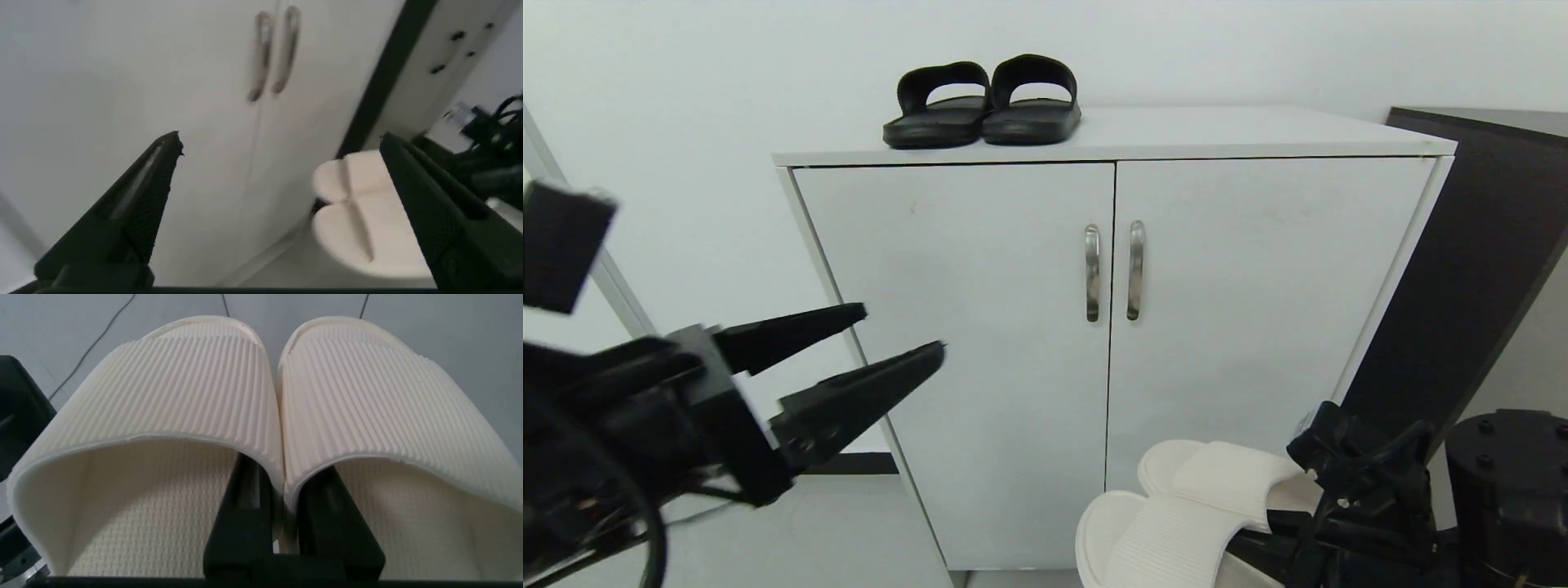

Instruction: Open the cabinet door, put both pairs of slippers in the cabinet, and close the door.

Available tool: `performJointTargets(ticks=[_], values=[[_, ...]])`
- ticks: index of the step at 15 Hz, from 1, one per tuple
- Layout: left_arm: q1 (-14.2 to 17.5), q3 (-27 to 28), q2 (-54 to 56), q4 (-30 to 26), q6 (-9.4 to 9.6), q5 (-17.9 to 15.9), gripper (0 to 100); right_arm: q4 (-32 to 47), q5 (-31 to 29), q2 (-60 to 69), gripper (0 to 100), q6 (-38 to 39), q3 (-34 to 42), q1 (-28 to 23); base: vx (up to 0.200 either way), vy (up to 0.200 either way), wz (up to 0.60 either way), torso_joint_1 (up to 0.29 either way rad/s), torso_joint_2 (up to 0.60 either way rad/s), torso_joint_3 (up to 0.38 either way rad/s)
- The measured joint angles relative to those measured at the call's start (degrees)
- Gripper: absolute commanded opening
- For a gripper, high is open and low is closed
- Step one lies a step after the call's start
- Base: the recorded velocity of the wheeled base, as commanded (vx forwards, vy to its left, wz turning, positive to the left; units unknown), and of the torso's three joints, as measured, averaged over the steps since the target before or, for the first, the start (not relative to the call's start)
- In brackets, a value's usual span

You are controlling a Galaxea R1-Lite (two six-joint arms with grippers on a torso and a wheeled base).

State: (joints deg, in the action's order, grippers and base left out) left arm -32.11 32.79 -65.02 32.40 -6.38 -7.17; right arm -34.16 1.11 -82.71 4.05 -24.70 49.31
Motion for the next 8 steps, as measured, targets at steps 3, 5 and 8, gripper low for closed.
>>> performJointTargets(ticks=[3, 5, 8], values=[[-5.45, 9.07, -9.36, 0.74, -0.49, -0.99, 100, 0.02, -0.02, 0.0, 0, 0.0, -0.02, -0.06, 0.0, 0.0, 0.0, 0.0, 0.0, 0.0], [-7.79, 14.86, -15.59, 0.72, -0.54, -3.47, 100, 0.0, -0.02, 0.16, 0, 0.0, 0.01, 0.0, 0.0, 0.0, 0.0, 0.0, 0.0, 0.0], [-9.2, 22.82, -23.94, 0.74, -2.29, -10.46, 100, 0.0, -0.05, 0.17, 0, 0.02, 0.2, -0.04, 0.0, 0.0, 0.0, 0.0, 0.0, 0.0]])
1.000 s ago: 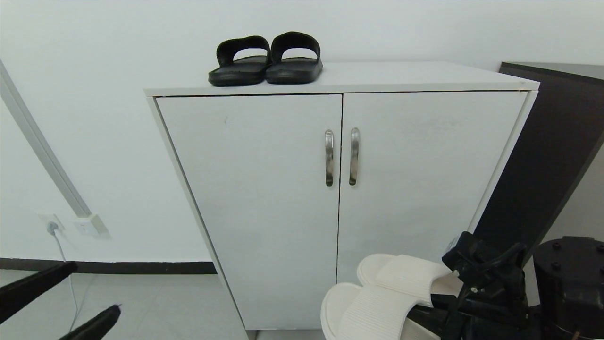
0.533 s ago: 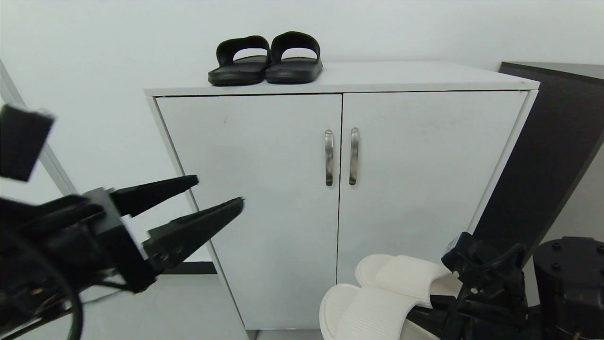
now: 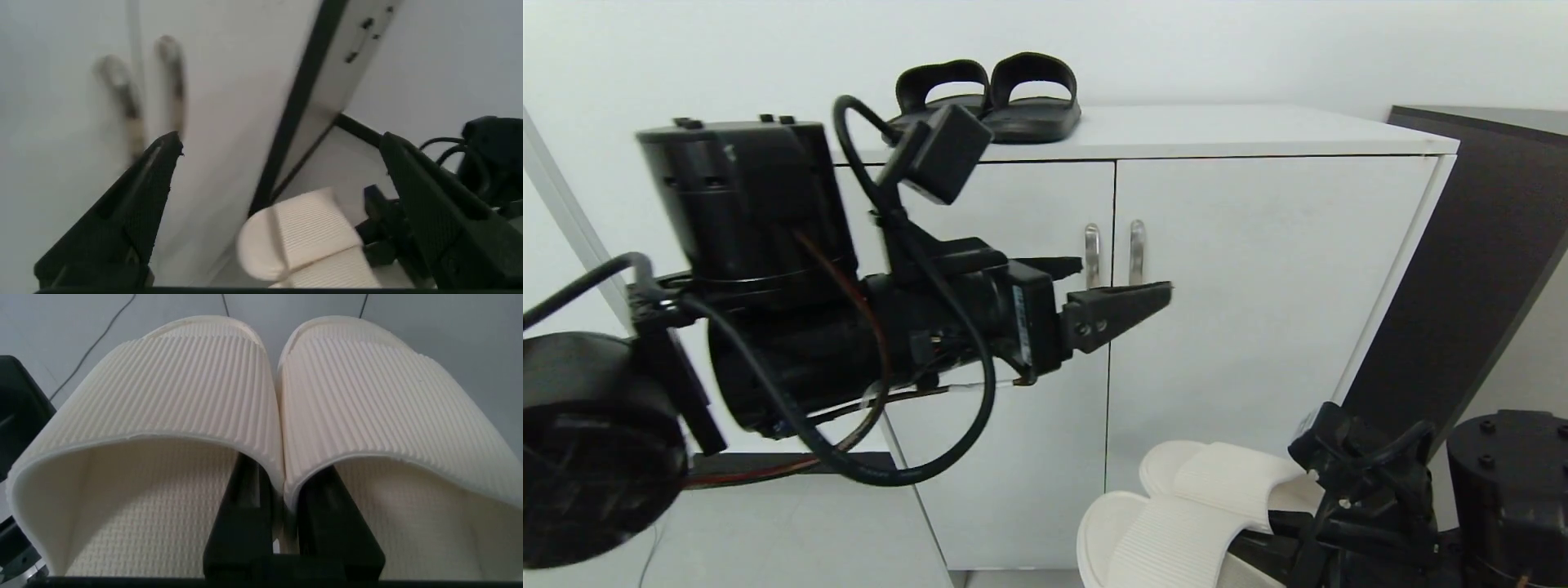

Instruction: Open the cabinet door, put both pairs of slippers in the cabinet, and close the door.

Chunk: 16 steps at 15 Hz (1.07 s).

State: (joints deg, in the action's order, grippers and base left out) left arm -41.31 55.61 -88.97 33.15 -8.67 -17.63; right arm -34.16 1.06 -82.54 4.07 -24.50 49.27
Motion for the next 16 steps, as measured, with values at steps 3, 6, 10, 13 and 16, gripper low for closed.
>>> performJointTargets(ticks=[3, 6, 10, 13, 16], values=[[-0.22, 4.69, -5.41, 0.05, -7.09, -9.0, 100, 0.0, 0.05, -0.2, 0, 0.05, 0.34, 0.0, 0.0, 0.0, 0.0, 0.0, 0.0, 0.0], [0.2, 7.73, -8.28, 0.07, -8.84, -9.39, 100, 0.0, 0.05, -0.45, 0, 0.05, 0.41, 0.01, 0.0, 0.0, 0.0, 0.0, 0.0, 0.0], [1.22, 8.8, -9.74, 0.02, -8.81, -4.45, 100, 0.0, 0.0, -0.72, 0, 0.0, 0.34, -0.02, 0.0, 0.0, 0.0, 0.0, 0.0, 0.0], [1.32, 10.03, -10.81, -0.04, -8.81, -0.79, 100, 0.0, -0.02, -0.8, 0, 0.0, 0.34, 0.0, 0.0, 0.0, 0.0, 0.0, 0.0, 0.0], [1.29, 12.25, -12.85, -0.13, -8.59, 2.01, 100, 0.0, -0.02, -0.8, 0, 0.0, 0.33, 0.04, 0.0, 0.0, 0.0, 0.0, 0.0, 0.0]])
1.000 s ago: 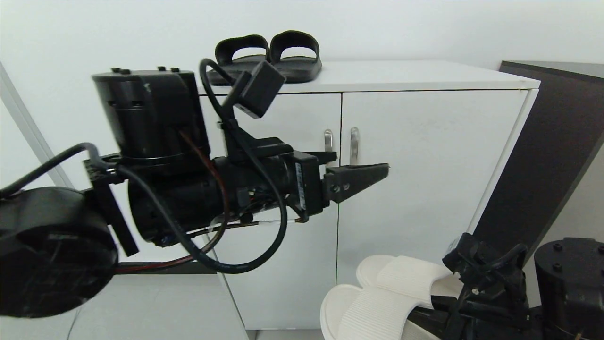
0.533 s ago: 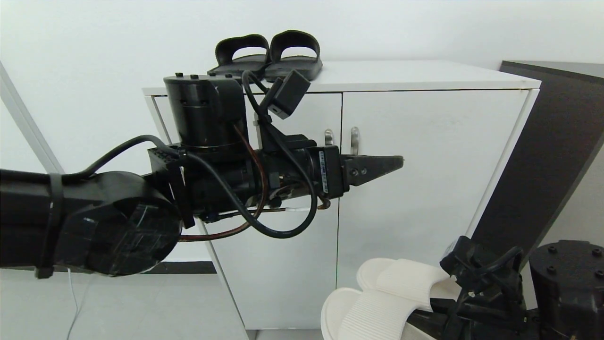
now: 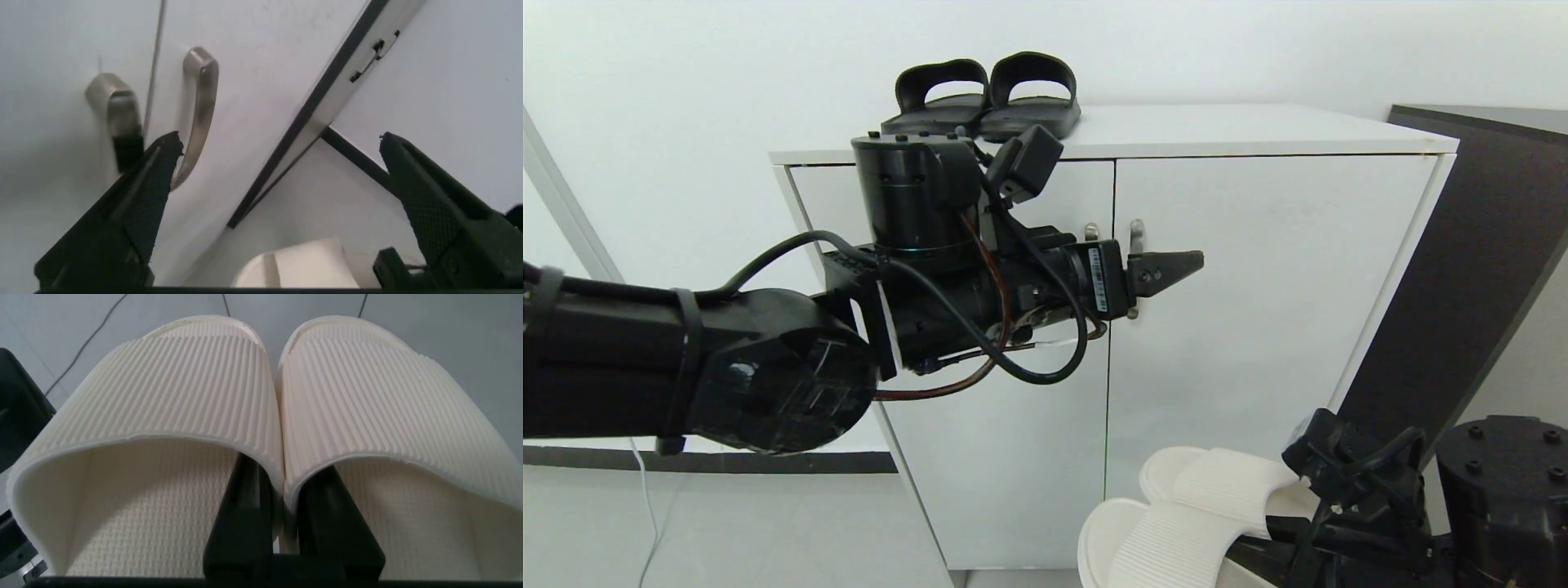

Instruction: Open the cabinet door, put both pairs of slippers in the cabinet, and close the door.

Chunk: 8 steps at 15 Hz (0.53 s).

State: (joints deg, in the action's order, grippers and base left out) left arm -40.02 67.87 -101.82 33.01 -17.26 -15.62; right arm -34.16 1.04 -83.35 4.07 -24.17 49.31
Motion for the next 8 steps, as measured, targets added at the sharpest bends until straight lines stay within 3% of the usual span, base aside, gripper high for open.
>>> performJointTargets(ticks=[6, 7, 8], values=[[0.0, 3.69, -4.06, -0.09, 0.05, 1.33, 100, 0.0, 0.0, 0.0, 0, 0.0, 0.01, -0.04, 0.0, 0.0, 0.0, 0.0, 0.0, 0.0], [0.02, 3.74, -4.3, -0.11, 0.05, 1.37, 0, 0.0, 0.0, 0.0, 0, 0.02, 0.01, -0.02, 0.0, 0.0, 0.0, 0.0, 0.0, 0.0], [0.06, 3.74, -4.39, -0.12, 0.05, 1.48, 0, 0.0, 0.05, 0.0, 0, 0.0, 0.01, 0.0, 0.0, 0.0, 0.0, 0.0, 0.0, 0.0]])
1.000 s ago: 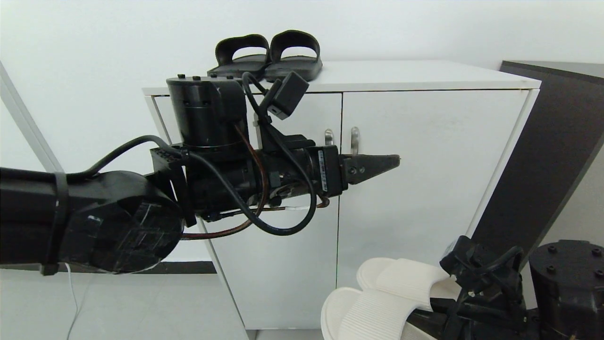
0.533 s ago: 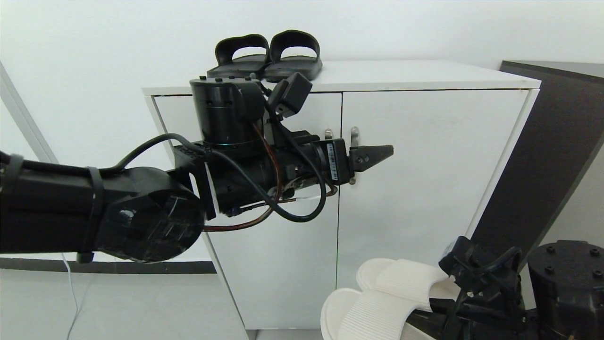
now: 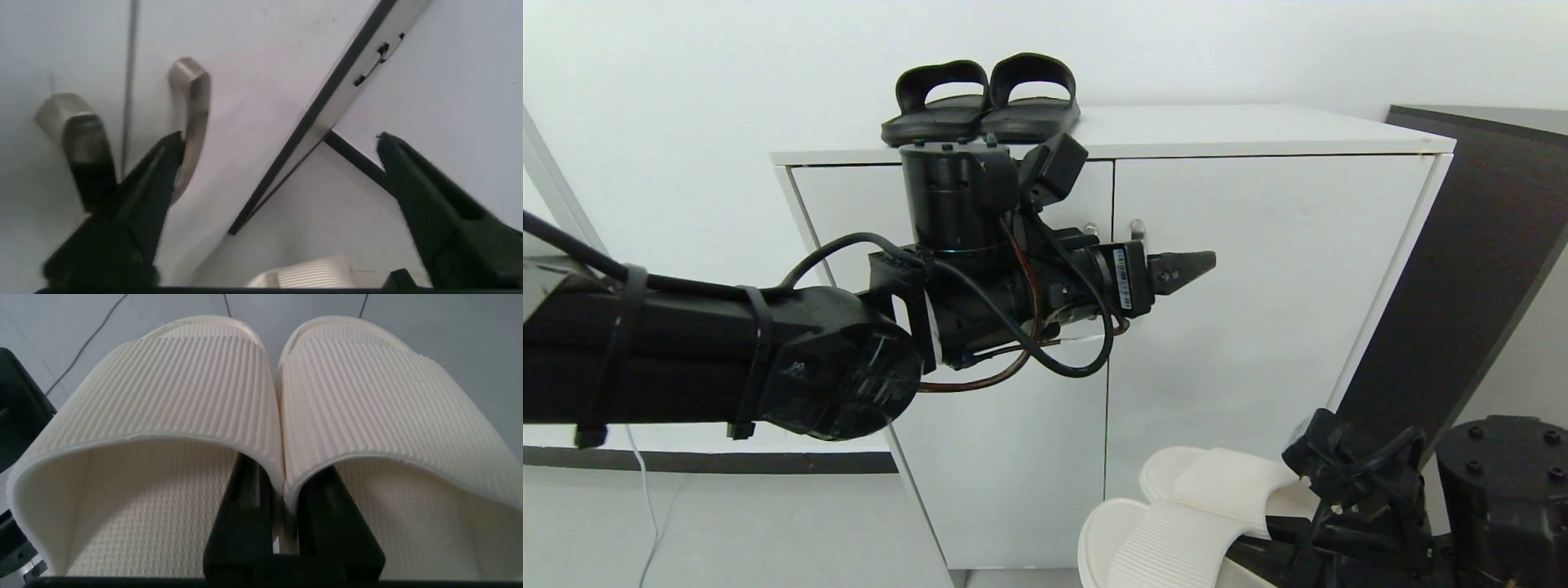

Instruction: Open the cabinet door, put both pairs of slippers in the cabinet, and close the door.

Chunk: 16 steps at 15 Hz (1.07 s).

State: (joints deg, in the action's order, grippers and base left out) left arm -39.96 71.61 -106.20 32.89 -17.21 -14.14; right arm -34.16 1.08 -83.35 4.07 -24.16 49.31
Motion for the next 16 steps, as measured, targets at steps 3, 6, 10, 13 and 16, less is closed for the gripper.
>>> performJointTargets(ticks=[3, 6, 10, 13, 16], values=[[0.2, -1.13, 0.34, -0.27, -0.02, 0.43, 0, 0.02, 0.35, 0.09, 0, -0.02, 0.74, 0.44, 0.0, 0.0, 0.0, 0.0, 0.0, 0.0], [-0.33, -3.78, 2.16, 0.04, 0.04, -0.33, 0, -0.93, 3.54, 0.77, 0, -0.27, 2.47, 1.62, 0.0, 0.0, 0.0, 0.0, 0.0, 0.0], [-3.86, -9.98, 7.53, 0.33, 0.04, -0.48, 0, -1.89, 7.61, 2.86, 0, -4.28, 5.75, 2.32, 0.0, 0.0, 0.0, 0.0, 0.0, 0.0], [-5.18, -12.46, 11.25, 0.37, 0.09, -0.11, 0, -1.85, 7.61, 3.41, 0, -4.45, 6.19, 2.43, 0.0, 0.0, 0.0, 0.0, 0.0, 0.0], [-4.72, -15.14, 14.12, 0.57, 0.06, -0.06, 0, -1.87, 7.53, 3.55, 0, -4.58, 6.23, 2.47, 0.0, 0.0, 0.0, 0.0, 0.0, 0.0]])
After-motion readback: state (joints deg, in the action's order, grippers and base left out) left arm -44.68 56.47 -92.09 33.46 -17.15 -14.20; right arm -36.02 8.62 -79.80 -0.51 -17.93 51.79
